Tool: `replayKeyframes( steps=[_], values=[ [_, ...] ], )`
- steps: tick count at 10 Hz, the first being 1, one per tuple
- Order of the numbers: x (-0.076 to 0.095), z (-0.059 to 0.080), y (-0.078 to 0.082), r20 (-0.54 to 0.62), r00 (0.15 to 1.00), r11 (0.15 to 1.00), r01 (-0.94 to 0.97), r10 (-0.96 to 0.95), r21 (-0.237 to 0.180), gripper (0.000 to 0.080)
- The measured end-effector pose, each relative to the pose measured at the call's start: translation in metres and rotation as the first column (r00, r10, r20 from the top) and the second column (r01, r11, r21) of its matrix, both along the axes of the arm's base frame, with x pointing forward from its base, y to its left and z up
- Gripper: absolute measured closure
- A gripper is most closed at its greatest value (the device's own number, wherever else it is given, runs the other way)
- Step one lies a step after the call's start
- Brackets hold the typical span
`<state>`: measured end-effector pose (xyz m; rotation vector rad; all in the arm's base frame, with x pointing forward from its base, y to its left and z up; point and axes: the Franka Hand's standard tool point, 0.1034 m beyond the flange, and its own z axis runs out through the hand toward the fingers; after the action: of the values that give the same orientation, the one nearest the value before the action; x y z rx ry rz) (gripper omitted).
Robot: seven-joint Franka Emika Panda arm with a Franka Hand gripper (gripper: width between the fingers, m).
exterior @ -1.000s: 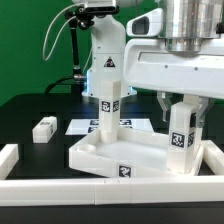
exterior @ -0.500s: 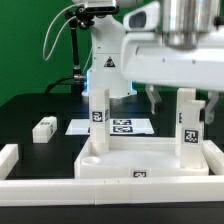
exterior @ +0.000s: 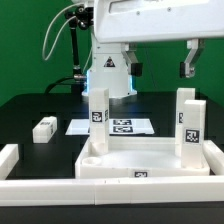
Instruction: Assemble desk
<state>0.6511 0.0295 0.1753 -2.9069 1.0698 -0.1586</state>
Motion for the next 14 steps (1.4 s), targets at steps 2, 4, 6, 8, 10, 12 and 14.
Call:
replayKeyframes(
  steps=[2,4,6,8,10,12,14],
  values=[
    [0.000,0.000,-0.001,0.000,1.000,1.000,0.001,-0.001,0.000,0.0150],
    [0.000,-0.001,-0.002,-0.001,1.000,1.000,-0.004,0.004,-0.001,0.0150],
    [-0.012,0.005,-0.035,0.005,0.992,0.992,-0.129,0.129,0.006,0.0150],
    [-0.036,0.001,-0.098,-0.024,0.932,0.932,-0.363,0.363,-0.016,0.0150],
    [-0.042,-0.003,-0.134,-0.049,0.889,0.890,-0.456,0.455,-0.023,0.0150],
    [-0.047,-0.005,-0.131,-0.076,0.880,0.883,-0.470,0.469,0.005,0.0150],
    [-0.047,-0.008,-0.133,-0.080,0.874,0.877,-0.481,0.479,0.005,0.0150]
  ],
)
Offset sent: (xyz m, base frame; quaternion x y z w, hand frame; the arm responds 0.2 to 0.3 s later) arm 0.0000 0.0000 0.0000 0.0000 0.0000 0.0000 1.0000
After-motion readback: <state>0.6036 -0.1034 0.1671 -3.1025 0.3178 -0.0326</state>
